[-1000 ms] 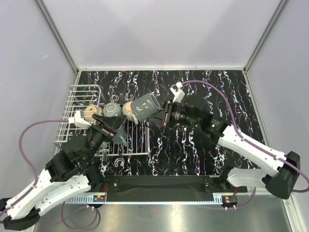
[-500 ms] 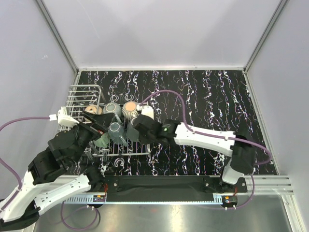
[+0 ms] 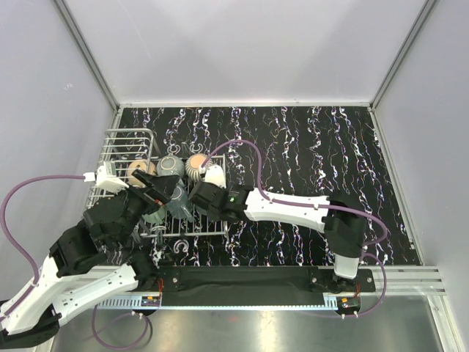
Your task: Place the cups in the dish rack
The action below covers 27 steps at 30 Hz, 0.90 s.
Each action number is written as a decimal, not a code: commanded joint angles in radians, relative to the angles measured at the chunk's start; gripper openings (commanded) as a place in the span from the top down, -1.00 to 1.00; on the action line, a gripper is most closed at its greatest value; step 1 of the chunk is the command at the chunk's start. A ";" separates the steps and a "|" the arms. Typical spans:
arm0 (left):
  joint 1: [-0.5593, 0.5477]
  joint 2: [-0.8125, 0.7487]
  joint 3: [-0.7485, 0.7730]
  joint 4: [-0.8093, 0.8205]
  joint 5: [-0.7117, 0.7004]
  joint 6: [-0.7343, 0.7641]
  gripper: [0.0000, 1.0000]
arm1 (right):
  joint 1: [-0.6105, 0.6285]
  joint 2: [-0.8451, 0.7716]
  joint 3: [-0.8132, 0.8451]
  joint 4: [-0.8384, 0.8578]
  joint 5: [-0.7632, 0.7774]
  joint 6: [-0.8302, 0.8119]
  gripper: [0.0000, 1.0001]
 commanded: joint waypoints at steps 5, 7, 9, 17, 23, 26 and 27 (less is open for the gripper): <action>-0.004 -0.003 0.005 0.038 0.010 0.019 -0.86 | 0.013 0.051 0.103 0.059 0.073 -0.020 1.00; -0.004 -0.004 0.003 0.035 0.003 0.013 -0.86 | 0.018 0.054 0.101 0.065 0.080 -0.015 1.00; -0.004 -0.004 0.003 0.037 0.000 0.013 -0.86 | 0.021 0.059 0.095 0.078 0.088 -0.015 0.97; -0.004 -0.013 0.006 0.006 0.013 -0.012 -0.86 | 0.027 0.083 0.089 0.055 0.088 -0.020 0.02; -0.004 -0.023 0.019 -0.015 0.023 -0.038 -0.86 | 0.035 0.037 0.083 0.050 0.061 -0.021 -0.56; -0.004 -0.026 0.022 -0.028 0.027 -0.047 -0.86 | 0.041 -0.019 0.074 0.070 0.030 -0.038 -0.66; -0.004 -0.029 0.022 -0.031 0.033 -0.051 -0.86 | 0.042 -0.038 0.063 0.075 0.025 -0.041 -0.67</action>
